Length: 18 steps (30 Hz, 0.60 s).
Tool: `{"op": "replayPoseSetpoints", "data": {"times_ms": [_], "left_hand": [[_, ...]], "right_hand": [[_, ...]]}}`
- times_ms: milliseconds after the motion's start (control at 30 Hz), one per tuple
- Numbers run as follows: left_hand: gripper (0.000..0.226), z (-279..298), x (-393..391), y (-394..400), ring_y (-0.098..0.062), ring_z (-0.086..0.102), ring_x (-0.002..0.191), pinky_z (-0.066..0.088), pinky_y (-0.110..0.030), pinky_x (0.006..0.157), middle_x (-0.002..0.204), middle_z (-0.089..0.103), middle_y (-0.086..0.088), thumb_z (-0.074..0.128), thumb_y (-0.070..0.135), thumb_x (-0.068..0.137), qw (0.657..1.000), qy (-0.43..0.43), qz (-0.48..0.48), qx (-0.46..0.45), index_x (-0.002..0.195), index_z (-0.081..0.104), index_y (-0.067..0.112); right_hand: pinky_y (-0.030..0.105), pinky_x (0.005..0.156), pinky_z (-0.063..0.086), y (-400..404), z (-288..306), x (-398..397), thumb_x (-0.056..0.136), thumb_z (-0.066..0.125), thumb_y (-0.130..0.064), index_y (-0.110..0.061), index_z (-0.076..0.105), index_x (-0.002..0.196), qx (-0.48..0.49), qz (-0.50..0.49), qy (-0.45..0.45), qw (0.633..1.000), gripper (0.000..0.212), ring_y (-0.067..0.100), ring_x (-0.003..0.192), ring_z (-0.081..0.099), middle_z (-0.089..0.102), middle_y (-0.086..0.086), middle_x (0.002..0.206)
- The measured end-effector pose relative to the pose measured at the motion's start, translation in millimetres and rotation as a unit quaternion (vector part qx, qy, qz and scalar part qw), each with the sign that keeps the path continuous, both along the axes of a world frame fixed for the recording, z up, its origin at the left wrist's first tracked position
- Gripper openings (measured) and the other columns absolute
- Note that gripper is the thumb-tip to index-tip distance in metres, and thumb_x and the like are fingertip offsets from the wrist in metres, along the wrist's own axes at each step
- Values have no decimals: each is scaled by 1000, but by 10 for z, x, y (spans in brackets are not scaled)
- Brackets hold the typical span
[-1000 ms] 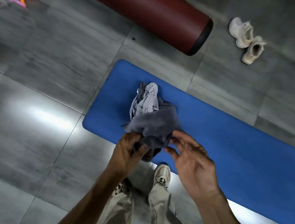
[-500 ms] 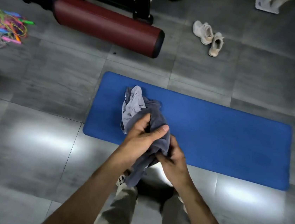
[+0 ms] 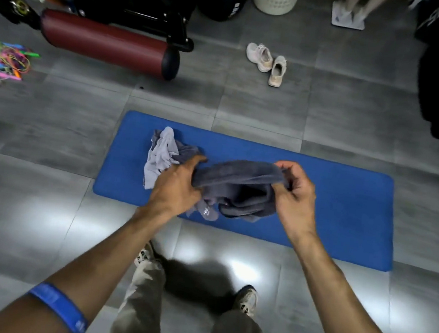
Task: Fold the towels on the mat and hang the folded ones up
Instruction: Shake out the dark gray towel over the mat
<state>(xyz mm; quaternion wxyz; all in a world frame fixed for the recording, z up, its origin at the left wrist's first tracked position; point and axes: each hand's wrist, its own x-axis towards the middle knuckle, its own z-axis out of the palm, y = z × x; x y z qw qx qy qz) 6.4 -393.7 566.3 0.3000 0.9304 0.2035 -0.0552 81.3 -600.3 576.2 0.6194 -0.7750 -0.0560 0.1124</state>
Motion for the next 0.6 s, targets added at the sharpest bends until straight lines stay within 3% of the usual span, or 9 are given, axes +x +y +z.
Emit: {"op": "replayPoseSetpoints", "data": {"times_ms": [67,167,267,367,467,600], "left_hand": [[43,28,19,-332,-32,67,88,46,-26,67,99,72,-9,62,4,74,996,-73,38,40,115,64,17],[38,22,67,-655,-30,67,83,42,-21,70,92,73,-11,58,-6,72,990,-129,63,17,105,69,10],[31,-23,106,-872,-27,67,81,41,-18,70,93,73,-12,60,-4,79,991,-129,36,15,106,69,8],[25,-92,124,-1004,-27,67,76,44,-22,69,87,72,-12,61,2,85,994,-99,31,18,107,70,9],[22,-175,124,-997,-28,59,64,50,-31,63,69,65,-6,60,3,82,999,-30,28,31,98,71,15],[22,-248,160,-901,-34,63,75,50,-32,64,79,69,-9,60,4,71,993,65,46,89,86,69,18]], "right_hand": [[13,66,45,-460,141,142,87,55,7,-18,62,93,-14,-3,-27,1000,26,-2,69,55,64,-5,79],[23,66,47,-1098,255,363,84,57,-4,-26,62,88,-62,-11,-64,996,23,5,71,55,65,-4,78],[33,60,43,-1635,246,586,82,56,-11,-18,61,77,-145,-6,-75,987,10,7,64,48,58,0,66],[33,56,38,-1984,179,779,83,56,-13,-18,54,67,-201,-3,-75,977,17,7,59,40,48,-2,58],[34,55,41,-2189,89,913,82,56,-12,-12,57,70,-228,-6,-67,971,13,10,60,44,54,10,62],[27,54,39,-2370,19,1082,82,55,-12,-12,59,74,-273,-16,-63,960,9,11,57,44,53,0,60]]}}
